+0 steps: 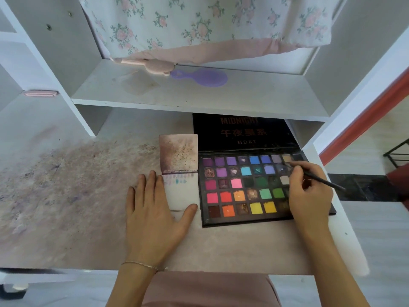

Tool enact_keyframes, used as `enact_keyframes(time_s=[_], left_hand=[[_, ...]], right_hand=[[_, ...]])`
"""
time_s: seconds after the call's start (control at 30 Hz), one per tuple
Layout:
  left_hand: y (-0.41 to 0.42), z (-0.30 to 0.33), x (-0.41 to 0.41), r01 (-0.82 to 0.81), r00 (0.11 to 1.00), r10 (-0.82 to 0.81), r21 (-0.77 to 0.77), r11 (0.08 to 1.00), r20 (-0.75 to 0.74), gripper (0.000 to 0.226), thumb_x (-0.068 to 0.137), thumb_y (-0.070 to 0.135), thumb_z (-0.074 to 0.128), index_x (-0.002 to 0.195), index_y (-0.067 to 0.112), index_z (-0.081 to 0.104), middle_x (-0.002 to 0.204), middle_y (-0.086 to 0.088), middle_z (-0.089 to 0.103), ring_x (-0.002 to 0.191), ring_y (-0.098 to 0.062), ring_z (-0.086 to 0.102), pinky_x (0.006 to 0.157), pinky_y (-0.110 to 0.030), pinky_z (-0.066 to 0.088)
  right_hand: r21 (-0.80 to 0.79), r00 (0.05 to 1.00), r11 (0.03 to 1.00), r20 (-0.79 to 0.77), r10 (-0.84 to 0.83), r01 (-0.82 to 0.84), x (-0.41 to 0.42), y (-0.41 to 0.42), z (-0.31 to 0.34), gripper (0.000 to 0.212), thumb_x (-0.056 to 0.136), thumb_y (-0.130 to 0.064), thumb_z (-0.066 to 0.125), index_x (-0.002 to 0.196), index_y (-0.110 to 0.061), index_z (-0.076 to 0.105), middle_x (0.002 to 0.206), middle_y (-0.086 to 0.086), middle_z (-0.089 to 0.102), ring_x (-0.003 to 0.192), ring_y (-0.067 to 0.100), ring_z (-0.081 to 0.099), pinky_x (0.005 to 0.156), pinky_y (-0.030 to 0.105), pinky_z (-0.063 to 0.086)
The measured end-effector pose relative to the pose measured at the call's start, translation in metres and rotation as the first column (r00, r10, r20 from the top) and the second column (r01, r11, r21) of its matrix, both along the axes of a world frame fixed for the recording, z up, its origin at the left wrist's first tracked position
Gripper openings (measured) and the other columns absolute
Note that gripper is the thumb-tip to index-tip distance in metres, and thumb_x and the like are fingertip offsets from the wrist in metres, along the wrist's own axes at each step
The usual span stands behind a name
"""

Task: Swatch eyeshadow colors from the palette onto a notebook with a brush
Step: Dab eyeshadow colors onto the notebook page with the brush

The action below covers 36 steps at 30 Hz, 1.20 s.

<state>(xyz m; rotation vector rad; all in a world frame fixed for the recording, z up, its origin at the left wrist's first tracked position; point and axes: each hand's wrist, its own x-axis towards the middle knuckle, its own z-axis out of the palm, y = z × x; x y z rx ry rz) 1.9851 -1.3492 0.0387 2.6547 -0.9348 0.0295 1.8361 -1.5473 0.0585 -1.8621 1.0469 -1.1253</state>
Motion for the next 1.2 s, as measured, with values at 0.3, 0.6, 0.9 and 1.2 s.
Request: enact_keyframes(time_s=[0.3, 0.6, 0.9, 1.2], left_hand=[[-0.001, 0.000, 0.000, 0.002, 1.000, -0.002, 0.027, 1.000, -0.005, 0.106, 0.063, 0.076, 0.011, 0.143, 0.007, 0.020, 0.153, -0.007, 0.015, 0.142, -0.021, 0.005, 0.113, -0.034, -0.006], [-0.002, 0.000, -0.001, -0.001, 1.000, 0.001, 0.024, 1.000, -0.003, 0.106, 0.063, 0.076, 0.011, 0.143, 0.008, 0.021, 0.153, -0.007, 0.017, 0.142, -0.021, 0.005, 0.113, -0.033, -0.007], [-0.001, -0.001, -0.001, -0.002, 1.000, 0.002, 0.017, 1.000, 0.000, 0.106, 0.063, 0.076, 0.012, 0.142, 0.008, 0.023, 0.152, -0.007, 0.019, 0.142, -0.022, 0.008, 0.113, -0.034, -0.004], [-0.002, -0.001, -0.002, 0.004, 1.000, -0.004, -0.002, 1.000, 0.001, 0.105, 0.064, 0.076, 0.014, 0.142, 0.007, 0.025, 0.152, -0.008, 0.021, 0.142, -0.023, 0.010, 0.112, -0.032, -0.005]], right_hand=[[-0.016, 0.983, 0.986, -0.085, -0.164, 0.163, -0.007, -0.015, -0.009, 0.010, 0.089, -0.009, 0.050, 0.089, -0.019, 0.050, 0.079, 0.000, 0.057, 0.070, 0.000, 0.053, 0.051, 0.005, 0.041], [-0.046, 0.973, 0.985, -0.149, -0.174, 0.169, -0.008, -0.014, -0.008, 0.010, 0.089, -0.009, 0.050, 0.087, -0.019, 0.048, 0.077, 0.003, 0.057, 0.066, 0.003, 0.052, 0.053, 0.007, 0.033], [-0.059, 0.982, 0.988, -0.118, -0.147, 0.140, -0.008, -0.011, -0.007, 0.012, 0.088, -0.006, 0.050, 0.087, -0.017, 0.049, 0.079, 0.005, 0.058, 0.067, 0.009, 0.052, 0.056, 0.011, 0.036], [-0.013, 0.966, 0.966, -0.039, 0.257, -0.258, 0.017, 0.031, 0.003, 0.031, 0.085, 0.002, 0.053, 0.082, -0.029, 0.050, 0.077, -0.009, 0.055, 0.072, 0.000, 0.055, 0.063, 0.008, 0.045]])
